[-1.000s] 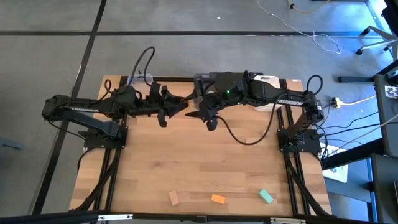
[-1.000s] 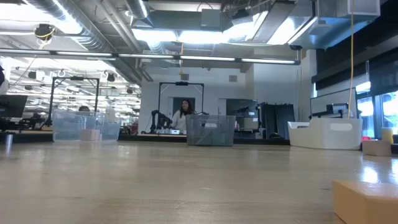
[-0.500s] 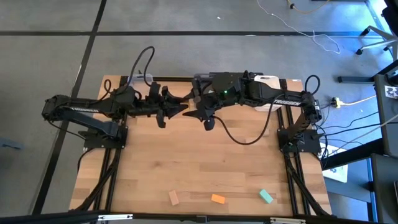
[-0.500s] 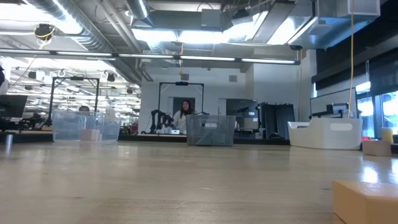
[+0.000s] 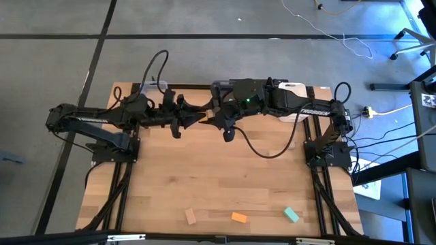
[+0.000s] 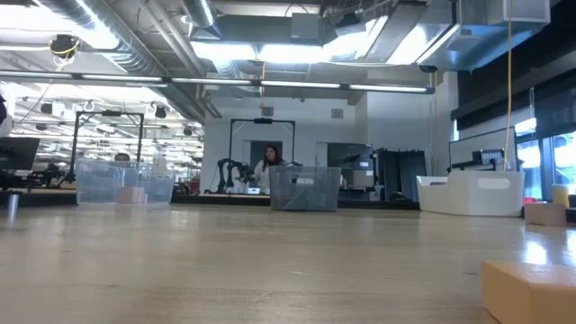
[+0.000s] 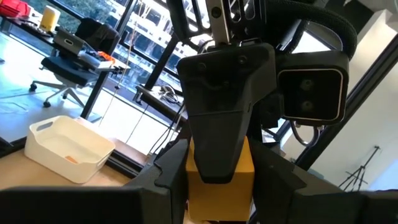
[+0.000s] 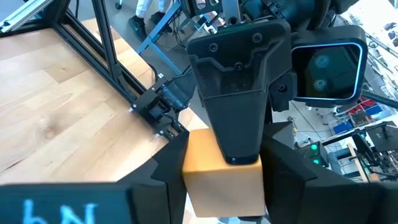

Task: Sort & place blocks by color
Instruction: Put the left orange block into the white bin

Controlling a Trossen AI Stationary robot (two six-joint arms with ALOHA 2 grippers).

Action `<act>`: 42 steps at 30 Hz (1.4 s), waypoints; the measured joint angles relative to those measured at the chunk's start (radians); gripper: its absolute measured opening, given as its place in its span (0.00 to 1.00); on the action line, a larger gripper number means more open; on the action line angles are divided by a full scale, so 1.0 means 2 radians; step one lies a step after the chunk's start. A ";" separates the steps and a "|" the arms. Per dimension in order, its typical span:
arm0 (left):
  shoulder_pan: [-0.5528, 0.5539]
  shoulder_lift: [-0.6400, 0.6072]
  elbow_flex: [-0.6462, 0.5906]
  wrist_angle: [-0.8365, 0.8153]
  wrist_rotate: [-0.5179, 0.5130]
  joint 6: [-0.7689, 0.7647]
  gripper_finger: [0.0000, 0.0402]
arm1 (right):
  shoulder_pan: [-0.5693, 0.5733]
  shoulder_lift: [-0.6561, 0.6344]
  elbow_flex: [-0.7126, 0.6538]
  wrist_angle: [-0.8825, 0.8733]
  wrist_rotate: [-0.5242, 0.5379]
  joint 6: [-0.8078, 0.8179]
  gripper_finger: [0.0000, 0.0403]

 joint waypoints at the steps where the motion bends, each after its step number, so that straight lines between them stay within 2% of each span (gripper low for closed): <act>1: 0.000 0.000 0.000 0.000 0.000 0.001 0.31 | 0.000 0.000 0.000 0.000 0.000 0.000 0.37; 4: 0.000 0.000 0.000 0.000 0.000 0.000 0.31 | 0.000 0.000 0.000 0.000 0.007 -0.002 0.37; 7: 0.000 0.000 0.000 -0.002 0.000 0.002 0.36 | 0.001 0.000 0.000 0.000 0.029 -0.002 0.37; 11: 0.000 0.001 0.000 -0.009 -0.001 0.021 0.41 | 0.000 0.000 0.000 -0.003 0.032 0.007 0.35; 28: 0.000 -0.002 0.000 -0.029 0.004 0.027 0.44 | 0.009 -0.016 0.000 -0.028 0.042 0.013 0.35; 34: 0.000 -0.004 0.000 -0.035 0.012 0.029 0.44 | 0.021 -0.027 0.000 -0.042 0.112 0.012 0.35; 39: 0.000 -0.020 0.000 -0.060 0.015 0.039 0.44 | 0.034 -0.043 0.000 -0.070 0.130 0.033 0.35; 42: 0.000 -0.028 0.000 -0.067 0.014 0.051 0.44 | 0.044 -0.059 0.000 -0.091 0.178 0.055 0.35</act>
